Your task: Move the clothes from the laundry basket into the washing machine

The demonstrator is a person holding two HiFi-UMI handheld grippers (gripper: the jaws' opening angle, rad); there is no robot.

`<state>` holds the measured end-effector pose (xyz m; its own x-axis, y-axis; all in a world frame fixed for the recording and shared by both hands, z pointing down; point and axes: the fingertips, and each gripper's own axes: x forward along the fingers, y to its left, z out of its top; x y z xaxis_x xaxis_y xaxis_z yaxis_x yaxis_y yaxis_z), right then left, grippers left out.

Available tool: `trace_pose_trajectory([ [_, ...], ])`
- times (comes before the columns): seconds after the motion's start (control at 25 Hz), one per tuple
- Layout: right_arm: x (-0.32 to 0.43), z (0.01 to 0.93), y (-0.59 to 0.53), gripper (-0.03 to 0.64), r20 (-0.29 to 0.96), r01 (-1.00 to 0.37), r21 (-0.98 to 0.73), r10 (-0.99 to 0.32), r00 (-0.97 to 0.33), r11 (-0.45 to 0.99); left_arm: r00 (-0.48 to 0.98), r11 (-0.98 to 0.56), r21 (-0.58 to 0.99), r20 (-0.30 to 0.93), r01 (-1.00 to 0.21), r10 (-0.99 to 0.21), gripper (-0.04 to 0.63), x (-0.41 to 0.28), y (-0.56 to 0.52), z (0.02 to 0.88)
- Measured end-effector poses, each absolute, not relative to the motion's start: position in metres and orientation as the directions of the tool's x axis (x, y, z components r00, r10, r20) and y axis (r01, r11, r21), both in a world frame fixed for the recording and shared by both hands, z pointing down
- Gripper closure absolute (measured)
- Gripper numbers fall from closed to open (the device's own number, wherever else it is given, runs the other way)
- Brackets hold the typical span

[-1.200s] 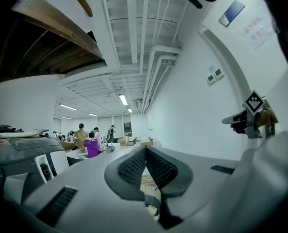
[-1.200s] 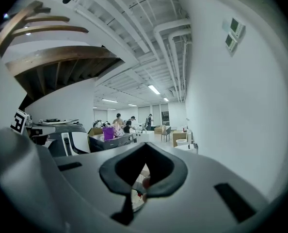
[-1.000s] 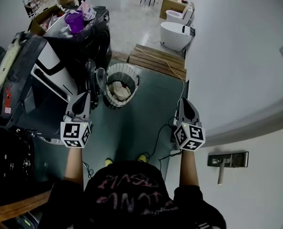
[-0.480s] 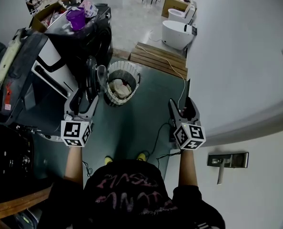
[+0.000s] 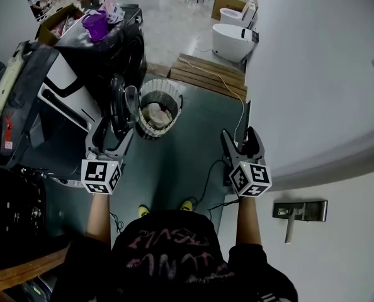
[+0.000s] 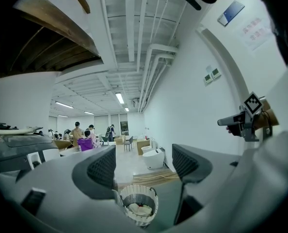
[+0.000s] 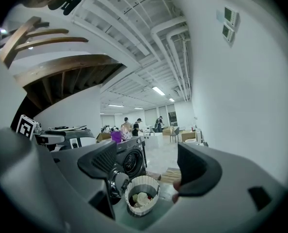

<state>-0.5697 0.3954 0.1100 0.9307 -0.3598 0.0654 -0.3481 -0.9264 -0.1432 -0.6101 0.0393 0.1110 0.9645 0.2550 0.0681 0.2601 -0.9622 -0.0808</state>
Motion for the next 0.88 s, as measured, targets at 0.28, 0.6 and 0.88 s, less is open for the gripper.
trace_pose_trajectory([
  [0.28, -0.562, 0.117, 0.417, 0.221, 0.076, -0.343, -0.148, -0.357, 0.931, -0.927, 0.961, -0.960, -0.075, 0.085, 0.269, 0.263, 0.234, -0.600, 0.064, 0.115],
  [0.6, -0.553, 0.128, 0.449, 0.221, 0.090, -0.364, -0.152, -0.379, 0.921, -0.919, 0.961, -0.960, -0.081, 0.098, 0.268, 0.260, 0.235, -0.586, 0.108, 0.118],
  [0.88, -0.537, 0.139, 0.473, 0.222, 0.099, -0.391, -0.180, -0.412, 0.906, -0.903, 0.967, -0.963, -0.104, 0.095, 0.247, 0.237, 0.234, -0.582, 0.141, 0.115],
])
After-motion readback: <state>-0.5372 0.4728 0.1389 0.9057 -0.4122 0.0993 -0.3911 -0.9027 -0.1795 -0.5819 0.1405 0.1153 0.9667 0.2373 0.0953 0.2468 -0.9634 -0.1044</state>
